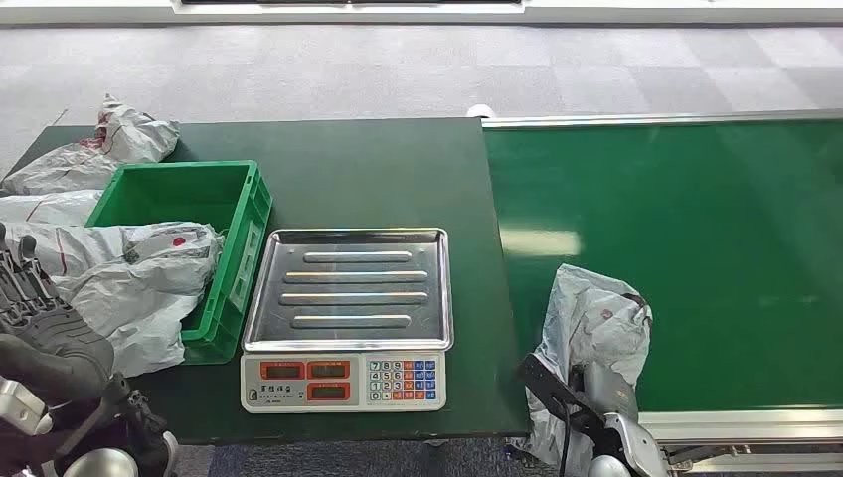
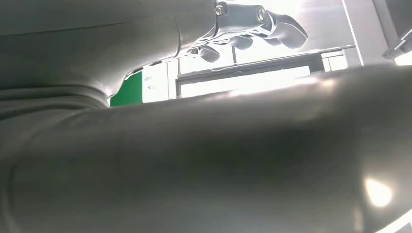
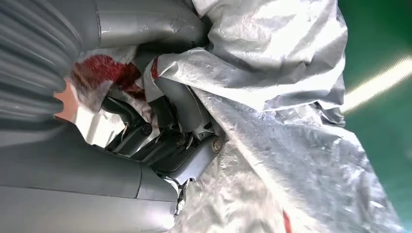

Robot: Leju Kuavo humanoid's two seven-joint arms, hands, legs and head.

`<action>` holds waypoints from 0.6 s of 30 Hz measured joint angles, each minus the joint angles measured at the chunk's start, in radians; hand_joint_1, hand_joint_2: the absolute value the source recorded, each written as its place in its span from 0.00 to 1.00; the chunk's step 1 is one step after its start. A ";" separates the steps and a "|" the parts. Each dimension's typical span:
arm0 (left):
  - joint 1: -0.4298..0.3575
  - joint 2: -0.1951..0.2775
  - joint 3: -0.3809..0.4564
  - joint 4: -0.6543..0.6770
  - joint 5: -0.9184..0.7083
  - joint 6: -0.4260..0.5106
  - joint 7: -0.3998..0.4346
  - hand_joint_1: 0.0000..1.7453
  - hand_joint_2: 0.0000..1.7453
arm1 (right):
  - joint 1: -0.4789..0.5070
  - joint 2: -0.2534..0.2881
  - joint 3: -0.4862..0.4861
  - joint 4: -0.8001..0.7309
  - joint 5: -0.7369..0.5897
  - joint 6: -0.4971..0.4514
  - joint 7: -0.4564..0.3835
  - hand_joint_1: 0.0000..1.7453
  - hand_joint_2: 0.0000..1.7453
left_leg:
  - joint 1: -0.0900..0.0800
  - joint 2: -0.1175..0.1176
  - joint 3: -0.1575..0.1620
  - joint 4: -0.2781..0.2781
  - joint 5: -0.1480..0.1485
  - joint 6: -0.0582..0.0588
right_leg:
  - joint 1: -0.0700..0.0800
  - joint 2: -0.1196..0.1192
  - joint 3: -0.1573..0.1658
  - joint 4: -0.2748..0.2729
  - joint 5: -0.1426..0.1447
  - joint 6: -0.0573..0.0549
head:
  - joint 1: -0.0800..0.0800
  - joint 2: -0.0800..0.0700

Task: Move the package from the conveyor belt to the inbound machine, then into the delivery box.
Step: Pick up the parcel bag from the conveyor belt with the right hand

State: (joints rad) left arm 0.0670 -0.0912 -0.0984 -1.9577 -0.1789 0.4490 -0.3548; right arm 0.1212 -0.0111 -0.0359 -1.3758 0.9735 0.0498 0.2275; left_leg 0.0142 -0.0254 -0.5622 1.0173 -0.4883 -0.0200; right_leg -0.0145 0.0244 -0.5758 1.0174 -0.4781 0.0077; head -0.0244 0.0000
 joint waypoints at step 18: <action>0.029 -0.020 0.001 -0.031 -0.008 0.000 -0.019 0.00 0.00 | 0.029 0.035 -0.049 -0.323 0.340 -0.249 0.038 1.00 1.00 | 0.000 0.000 -0.001 0.000 0.000 0.000 | 0.000 0.000 -0.001 0.000 0.000 0.000 | 0.000 0.000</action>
State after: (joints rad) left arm 0.0961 -0.1107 -0.0978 -1.9883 -0.1874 0.4490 -0.3740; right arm 0.1506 0.0236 -0.0851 -1.6985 1.3135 -0.1996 0.2652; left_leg 0.0142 -0.0250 -0.5629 1.0173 -0.4881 -0.0200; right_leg -0.0146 0.0243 -0.5763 1.0175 -0.4778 0.0077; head -0.0244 0.0000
